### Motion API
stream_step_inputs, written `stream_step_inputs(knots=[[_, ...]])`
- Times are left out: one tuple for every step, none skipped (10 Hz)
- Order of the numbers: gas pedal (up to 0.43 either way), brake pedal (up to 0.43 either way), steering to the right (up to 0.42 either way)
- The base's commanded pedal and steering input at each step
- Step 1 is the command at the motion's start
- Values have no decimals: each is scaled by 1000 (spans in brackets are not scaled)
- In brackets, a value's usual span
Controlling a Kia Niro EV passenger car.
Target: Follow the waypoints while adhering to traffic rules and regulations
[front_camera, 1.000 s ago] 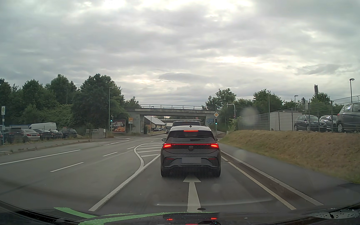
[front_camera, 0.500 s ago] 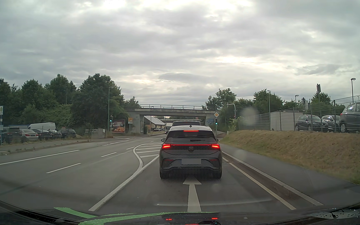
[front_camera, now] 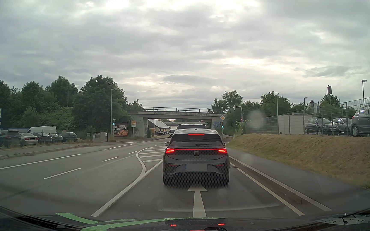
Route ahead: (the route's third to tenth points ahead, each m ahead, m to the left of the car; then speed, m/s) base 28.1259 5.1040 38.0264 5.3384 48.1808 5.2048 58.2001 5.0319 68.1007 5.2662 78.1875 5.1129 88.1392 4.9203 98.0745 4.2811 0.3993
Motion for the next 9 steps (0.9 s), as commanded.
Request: stream_step_inputs(knots=[[0,0,0],[0,0,0],[0,0,0],[0,0,0],[0,0,1],[0,0,1],[0,0,1],[0,0,1],[0,0,1]])
